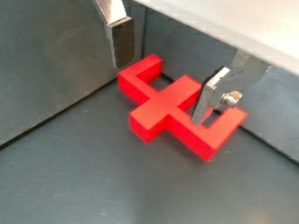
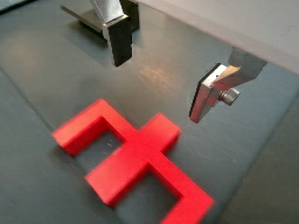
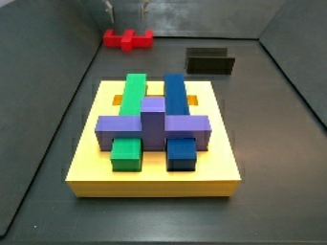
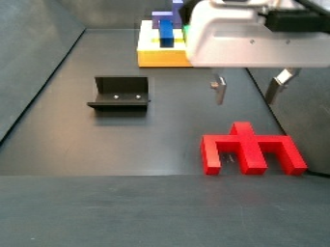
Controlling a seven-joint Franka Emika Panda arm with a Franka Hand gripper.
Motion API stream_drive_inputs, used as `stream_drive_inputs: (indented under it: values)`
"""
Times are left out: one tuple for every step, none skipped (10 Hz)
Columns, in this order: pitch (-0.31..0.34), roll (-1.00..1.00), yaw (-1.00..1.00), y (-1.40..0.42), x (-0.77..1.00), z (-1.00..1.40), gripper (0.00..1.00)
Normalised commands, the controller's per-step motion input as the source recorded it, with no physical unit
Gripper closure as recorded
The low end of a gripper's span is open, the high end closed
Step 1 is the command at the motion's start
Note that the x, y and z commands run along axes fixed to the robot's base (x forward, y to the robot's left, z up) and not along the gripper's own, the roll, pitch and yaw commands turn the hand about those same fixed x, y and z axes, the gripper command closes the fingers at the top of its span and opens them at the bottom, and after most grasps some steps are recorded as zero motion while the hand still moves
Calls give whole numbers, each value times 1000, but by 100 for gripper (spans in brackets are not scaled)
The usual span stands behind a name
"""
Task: Pick up the red object. Move up. Place the red object on the fixture. Regrasp the red object. Move to above the board. Insert the red object.
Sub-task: Pick up the red object.
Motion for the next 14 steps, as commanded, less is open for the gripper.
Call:
stream_drive_inputs:
  values:
    - [-113, -104, -231, 11, 0, -851, 0]
    - [-30, -130, -271, 89, 0, -806, 0]
    - [0, -170, -223, 123, 51, -743, 0]
    - [0, -191, -177, 109, 23, -749, 0]
    - [-63, -203, 57, 97, -37, -740, 0]
    - [-40, -224, 186, 57, 0, -671, 0]
    - [-50, -201, 217, 71, -23, -709, 0]
    - [-96, -166, 174, 74, -120, -717, 0]
    - [-101, -153, 123, 106, -103, -757, 0]
    - [-66, -126, 0, 97, 0, -763, 0]
    - [-74, -81, 0, 103, -6, -700, 0]
    - [-61, -86, 0, 109, 0, -683, 0]
    - [-60, -103, 0, 94, 0, -660, 0]
    - [-54, -103, 0, 89, 0, -637, 0]
